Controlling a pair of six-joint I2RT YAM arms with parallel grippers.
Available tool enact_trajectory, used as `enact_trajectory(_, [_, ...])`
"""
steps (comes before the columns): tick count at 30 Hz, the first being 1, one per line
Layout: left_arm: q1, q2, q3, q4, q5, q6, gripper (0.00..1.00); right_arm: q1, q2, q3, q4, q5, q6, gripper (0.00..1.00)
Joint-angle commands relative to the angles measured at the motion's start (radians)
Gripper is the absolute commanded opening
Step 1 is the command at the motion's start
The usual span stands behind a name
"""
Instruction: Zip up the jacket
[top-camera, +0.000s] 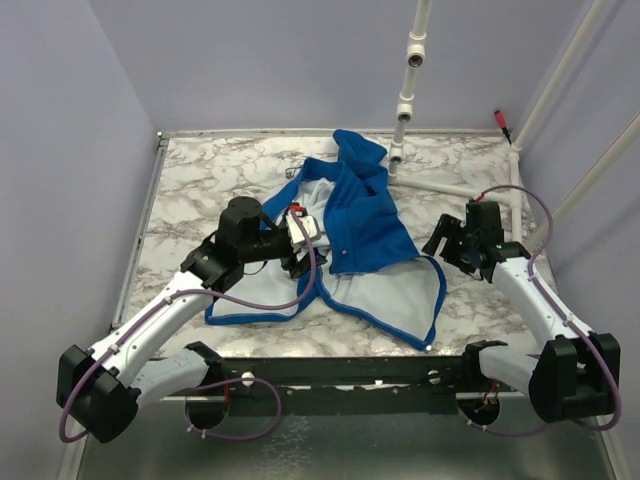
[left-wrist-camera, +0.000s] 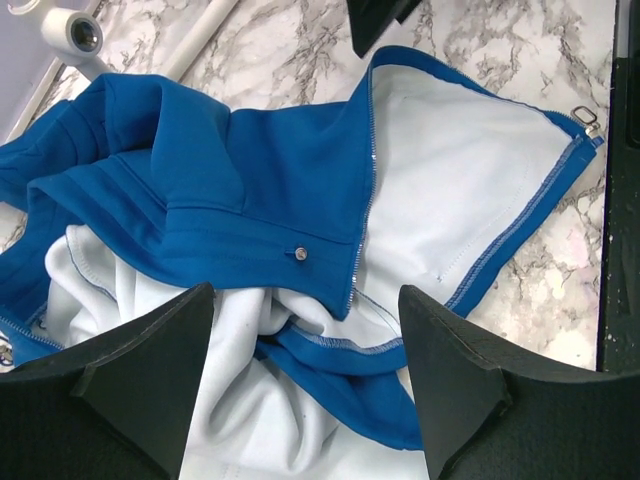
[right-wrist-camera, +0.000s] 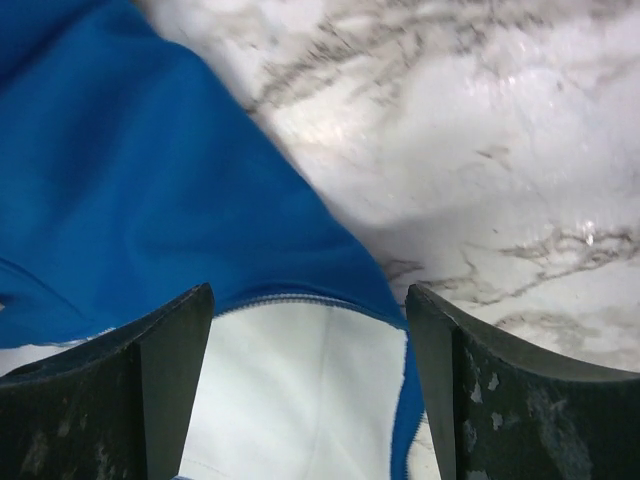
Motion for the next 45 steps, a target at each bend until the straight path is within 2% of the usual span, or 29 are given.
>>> enact_trajectory(1, [-0.003,-0.035,0.007,0.007,0.016,-0.012,0.76,-0.034,-0.011,-0.052,0.013,-0.123,-0.004,0.82])
enact_trajectory(5, [-0.003,-0.048,0.008,0.007,0.013,-0.026,0.76,-0.034,-0.062,-0.119,0.076,-0.187,-0.004,0.81])
enact_trajectory(8, [-0.003,-0.044,0.018,0.009,0.019,-0.04,0.76,-0.033,-0.032,-0.167,0.139,-0.279,0.015,0.8])
enact_trajectory(19, [-0.003,-0.056,0.022,0.017,0.012,-0.075,0.75,-0.033,-0.051,-0.194,0.2,-0.286,0.006,0.77])
enact_trajectory(26, [-0.004,-0.058,0.03,0.027,0.011,-0.114,0.75,-0.033,-0.145,-0.195,0.143,-0.165,-0.038,0.81])
enact_trajectory(29, [-0.007,-0.055,0.035,0.031,0.014,-0.128,0.75,-0.033,-0.146,-0.177,0.109,-0.119,-0.036,0.88])
enact_trajectory(33, [-0.01,-0.062,0.034,0.036,0.009,-0.133,0.75,-0.033,-0.116,-0.174,0.112,-0.104,-0.034,0.88])
enact_trajectory(40, [-0.011,-0.069,0.041,0.037,0.003,-0.145,0.75,-0.033,-0.029,-0.193,0.155,-0.109,-0.049,0.87])
enact_trajectory(43, [-0.01,-0.07,0.047,0.04,0.001,-0.151,0.75,-0.033,0.013,-0.197,0.182,-0.148,-0.046,0.82])
enact_trajectory(45, [-0.011,-0.073,0.047,0.042,-0.005,-0.156,0.75,-0.032,0.035,-0.205,0.203,-0.178,-0.043,0.75])
